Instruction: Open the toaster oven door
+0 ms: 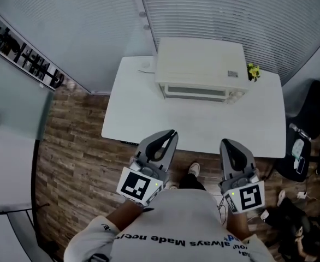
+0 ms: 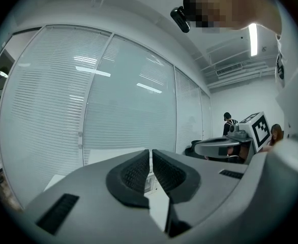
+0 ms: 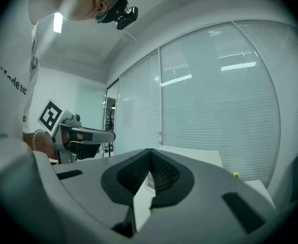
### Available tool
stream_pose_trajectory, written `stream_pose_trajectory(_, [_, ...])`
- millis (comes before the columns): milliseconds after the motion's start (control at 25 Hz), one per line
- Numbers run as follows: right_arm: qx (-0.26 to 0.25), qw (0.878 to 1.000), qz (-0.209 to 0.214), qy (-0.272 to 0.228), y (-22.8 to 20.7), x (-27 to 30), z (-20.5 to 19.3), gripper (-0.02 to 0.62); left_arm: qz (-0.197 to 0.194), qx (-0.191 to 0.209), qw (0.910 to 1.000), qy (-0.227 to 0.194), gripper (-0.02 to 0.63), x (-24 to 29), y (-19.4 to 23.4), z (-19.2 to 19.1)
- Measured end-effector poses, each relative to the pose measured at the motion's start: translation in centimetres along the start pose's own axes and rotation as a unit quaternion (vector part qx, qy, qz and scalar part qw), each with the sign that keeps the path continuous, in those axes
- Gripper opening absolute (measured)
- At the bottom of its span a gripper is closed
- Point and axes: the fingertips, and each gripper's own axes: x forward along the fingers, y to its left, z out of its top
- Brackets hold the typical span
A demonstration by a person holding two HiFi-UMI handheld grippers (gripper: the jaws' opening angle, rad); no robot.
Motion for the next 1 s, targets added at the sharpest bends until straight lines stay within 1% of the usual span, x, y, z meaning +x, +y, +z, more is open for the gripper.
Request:
stream_pose_trajectory(360, [0.001, 1.000, 0.001, -0.004, -6.0, 1.1, 0.3, 0.008, 0.009, 0.004, 0.9999, 0.000, 0.035, 5.7, -0.4, 0.5])
stream_pose_trajectory(600, [0.004, 1.000, 0.008, -0.006, -9.1, 2.1, 0.0, 0.008, 0.017, 0.005, 0.9998, 0.002, 0.035, 8.9, -0.4, 0.3])
stream_pose_trajectory(800, [-0.002, 1.000, 0.012, -0.008, -10.8, 2.8, -0.3, 0.008, 0.022, 0.001, 0.9998, 0.004, 0.035, 10.6, -0.4, -0.3])
stream_pose_trajectory(1000, [0.000, 1.000, 0.017, -0.003, -11.5, 3.7, -0.2, 0.008, 0.027, -0.003, 0.9996, 0.008, 0.035, 11.5, 0.4, -0.4])
